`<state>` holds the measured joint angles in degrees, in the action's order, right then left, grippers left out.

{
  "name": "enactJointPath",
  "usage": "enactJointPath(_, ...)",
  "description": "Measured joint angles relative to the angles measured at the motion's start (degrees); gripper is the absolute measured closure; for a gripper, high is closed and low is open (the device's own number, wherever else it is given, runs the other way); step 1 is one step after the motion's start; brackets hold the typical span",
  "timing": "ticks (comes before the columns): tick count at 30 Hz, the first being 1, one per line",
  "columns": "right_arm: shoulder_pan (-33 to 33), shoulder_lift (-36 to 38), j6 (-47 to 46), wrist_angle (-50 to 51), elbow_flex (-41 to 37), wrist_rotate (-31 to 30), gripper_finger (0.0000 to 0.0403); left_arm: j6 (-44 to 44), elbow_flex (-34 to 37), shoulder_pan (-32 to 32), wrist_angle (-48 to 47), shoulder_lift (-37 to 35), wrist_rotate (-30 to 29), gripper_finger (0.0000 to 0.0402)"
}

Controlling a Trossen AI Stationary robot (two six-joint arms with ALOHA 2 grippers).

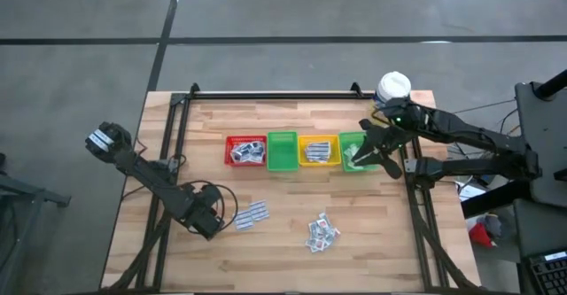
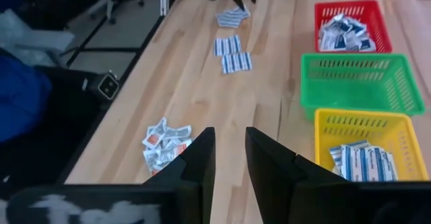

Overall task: Pick & Place First Aid Supplies
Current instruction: Put the blue bandage into the yellow basket

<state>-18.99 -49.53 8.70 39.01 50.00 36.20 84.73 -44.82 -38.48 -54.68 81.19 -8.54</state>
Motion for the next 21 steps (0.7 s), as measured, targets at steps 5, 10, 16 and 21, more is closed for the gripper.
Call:
enactJointPath(5,0.0,3.7,-2.3,-2.8,-2.7,-0.1,0.033,-0.9,0.6,0.0,0.4,0.0,0.0,0.0248)
enactJointPath(10,0.0,5.2,-3.0,-3.7,-4.7,-0.1,0.0325,-0.9,3.0,0.0,3.8,0.0,0.1,0.0248)
enactJointPath(16,0.0,5.0,-4.2,-3.9,-5.3,-0.1,0.0317,0.2,6.5,0.0,6.1,-0.1,0.8,0.0248)
enactJointPath(21,0.0,4.6,-4.3,-4.0,-5.3,-0.2,0.0319,1.1,8.1,0.1,7.0,-0.2,1.8,0.025)
